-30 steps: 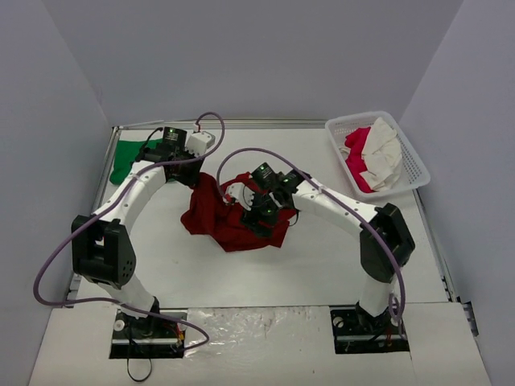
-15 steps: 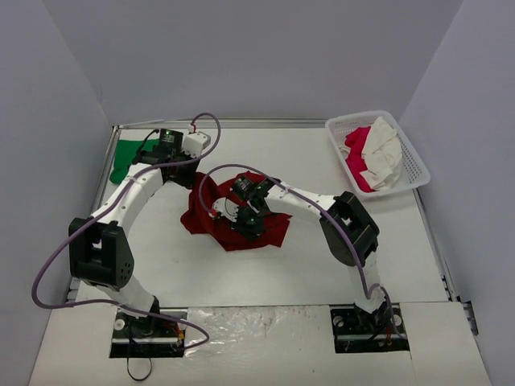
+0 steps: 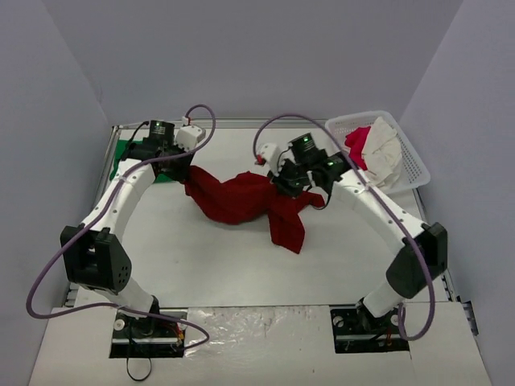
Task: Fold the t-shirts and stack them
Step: Flatten out the tshirt
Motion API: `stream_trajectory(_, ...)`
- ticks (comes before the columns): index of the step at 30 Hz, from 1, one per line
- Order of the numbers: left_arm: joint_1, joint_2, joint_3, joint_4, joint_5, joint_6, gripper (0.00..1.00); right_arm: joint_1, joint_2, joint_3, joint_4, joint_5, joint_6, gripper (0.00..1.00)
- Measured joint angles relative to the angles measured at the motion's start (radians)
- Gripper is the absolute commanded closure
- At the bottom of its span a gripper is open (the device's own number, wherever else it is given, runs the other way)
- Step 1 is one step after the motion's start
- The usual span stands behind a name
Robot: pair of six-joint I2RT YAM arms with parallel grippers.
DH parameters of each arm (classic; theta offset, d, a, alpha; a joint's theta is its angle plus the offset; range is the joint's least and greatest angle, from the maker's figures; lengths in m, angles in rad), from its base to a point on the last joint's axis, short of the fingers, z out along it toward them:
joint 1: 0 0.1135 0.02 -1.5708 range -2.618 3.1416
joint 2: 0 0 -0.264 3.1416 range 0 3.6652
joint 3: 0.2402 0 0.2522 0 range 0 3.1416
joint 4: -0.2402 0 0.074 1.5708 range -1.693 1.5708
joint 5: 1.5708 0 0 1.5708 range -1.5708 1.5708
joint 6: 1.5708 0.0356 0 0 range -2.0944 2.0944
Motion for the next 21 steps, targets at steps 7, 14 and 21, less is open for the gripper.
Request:
stream_trajectory(7,-0.094,0.056,0.245,-0.077,0.005,0.030,0.83,-0.139,-0.156,-0.101,0.019,0.009,0.023,1.00)
stream_trajectory(14,-0.283,0.298,0.402,-0.071,-0.016,0.043,0.42,-0.245,-0.005,-0.230,0.082,0.138,0.108,1.00)
stream_trajectory(21,-0.319,0.418,0.369,-0.035,-0.081,0.044,0.41,-0.299,0.085,-0.206,0.167,0.347,0.229,1.00)
